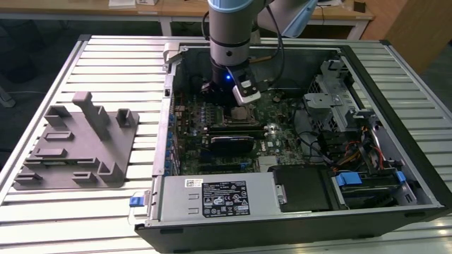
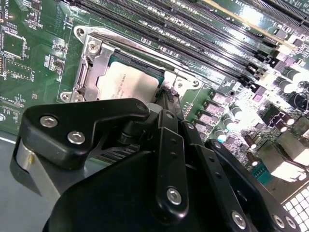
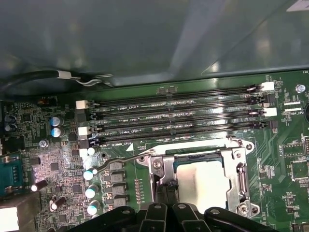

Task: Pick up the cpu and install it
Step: 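Close the cpu cover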

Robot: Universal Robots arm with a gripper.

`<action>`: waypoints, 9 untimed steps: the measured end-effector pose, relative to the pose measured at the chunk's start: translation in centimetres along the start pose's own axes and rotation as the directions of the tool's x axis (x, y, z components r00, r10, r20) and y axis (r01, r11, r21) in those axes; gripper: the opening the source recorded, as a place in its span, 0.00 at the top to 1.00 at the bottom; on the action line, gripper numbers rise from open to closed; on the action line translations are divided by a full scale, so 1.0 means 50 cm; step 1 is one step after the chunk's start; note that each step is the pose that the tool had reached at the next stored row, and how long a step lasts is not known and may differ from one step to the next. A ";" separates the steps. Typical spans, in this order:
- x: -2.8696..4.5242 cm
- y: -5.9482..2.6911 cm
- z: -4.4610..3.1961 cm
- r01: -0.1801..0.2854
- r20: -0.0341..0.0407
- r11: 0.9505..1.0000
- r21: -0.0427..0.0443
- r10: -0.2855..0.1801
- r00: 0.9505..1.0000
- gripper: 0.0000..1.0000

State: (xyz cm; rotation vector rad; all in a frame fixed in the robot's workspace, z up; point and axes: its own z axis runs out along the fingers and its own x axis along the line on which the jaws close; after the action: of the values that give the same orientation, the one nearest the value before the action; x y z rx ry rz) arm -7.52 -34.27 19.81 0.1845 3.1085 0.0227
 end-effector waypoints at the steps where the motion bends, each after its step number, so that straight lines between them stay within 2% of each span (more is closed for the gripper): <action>1: 0.000 0.000 0.000 0.000 0.000 1.000 0.000 0.000 1.000 0.89; 9: 0.001 0.000 -0.002 0.000 0.000 1.000 0.000 0.000 1.000 0.89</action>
State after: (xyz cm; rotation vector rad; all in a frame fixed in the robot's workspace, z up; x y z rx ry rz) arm -7.56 -34.28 19.92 0.1845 3.1087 0.0225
